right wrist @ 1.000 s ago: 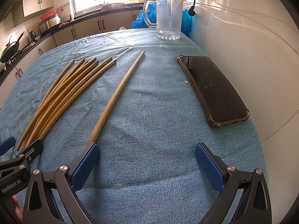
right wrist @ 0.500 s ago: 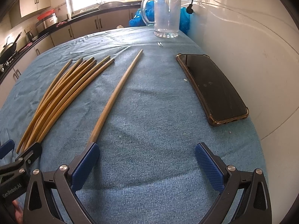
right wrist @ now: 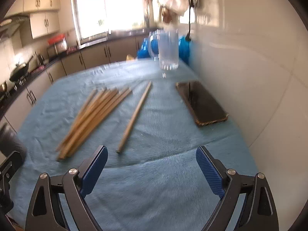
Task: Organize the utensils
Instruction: 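Lower the left tool onto a single chopstick and close its fingers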
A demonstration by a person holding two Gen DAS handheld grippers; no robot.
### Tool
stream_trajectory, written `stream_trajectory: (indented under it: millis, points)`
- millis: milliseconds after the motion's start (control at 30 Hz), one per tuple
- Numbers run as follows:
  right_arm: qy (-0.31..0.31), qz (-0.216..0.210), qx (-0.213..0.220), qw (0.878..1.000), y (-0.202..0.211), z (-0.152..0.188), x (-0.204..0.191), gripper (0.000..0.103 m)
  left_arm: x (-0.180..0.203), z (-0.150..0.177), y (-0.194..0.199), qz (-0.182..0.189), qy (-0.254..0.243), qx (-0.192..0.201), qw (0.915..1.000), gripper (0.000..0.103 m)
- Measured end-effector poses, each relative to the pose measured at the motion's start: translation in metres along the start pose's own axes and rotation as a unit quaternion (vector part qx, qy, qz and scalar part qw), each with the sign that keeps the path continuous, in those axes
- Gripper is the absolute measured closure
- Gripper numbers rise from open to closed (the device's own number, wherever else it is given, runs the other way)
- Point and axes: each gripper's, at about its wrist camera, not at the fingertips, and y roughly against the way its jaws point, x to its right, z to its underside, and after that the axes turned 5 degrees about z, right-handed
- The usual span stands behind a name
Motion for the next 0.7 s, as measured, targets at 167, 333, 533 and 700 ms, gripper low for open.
stream_trajectory:
  millis: [167, 333, 533, 700]
  points:
    - [0.012, 0.01, 0.05, 0.999, 0.045, 0.002, -0.006, 0.008, -0.008, -0.003, 0.028, 0.011, 0.001, 0.03, 0.9995, 0.001]
    - [-0.011, 0.01, 0.095, 0.995, 0.081, -0.002, -0.005, 0.008, -0.02, 0.0, 0.049, 0.009, 0.011, 0.047, 0.9988, 0.001]
    - [-0.018, 0.011, 0.119, 0.993, 0.096, -0.009, -0.008, 0.007, -0.03, 0.0, 0.054, 0.01, 0.032, 0.048, 0.9983, 0.001]
    - [-0.018, 0.01, 0.114, 0.993, 0.091, -0.011, -0.006, 0.007, -0.031, -0.001, 0.043, 0.016, 0.036, 0.029, 0.9988, 0.001]
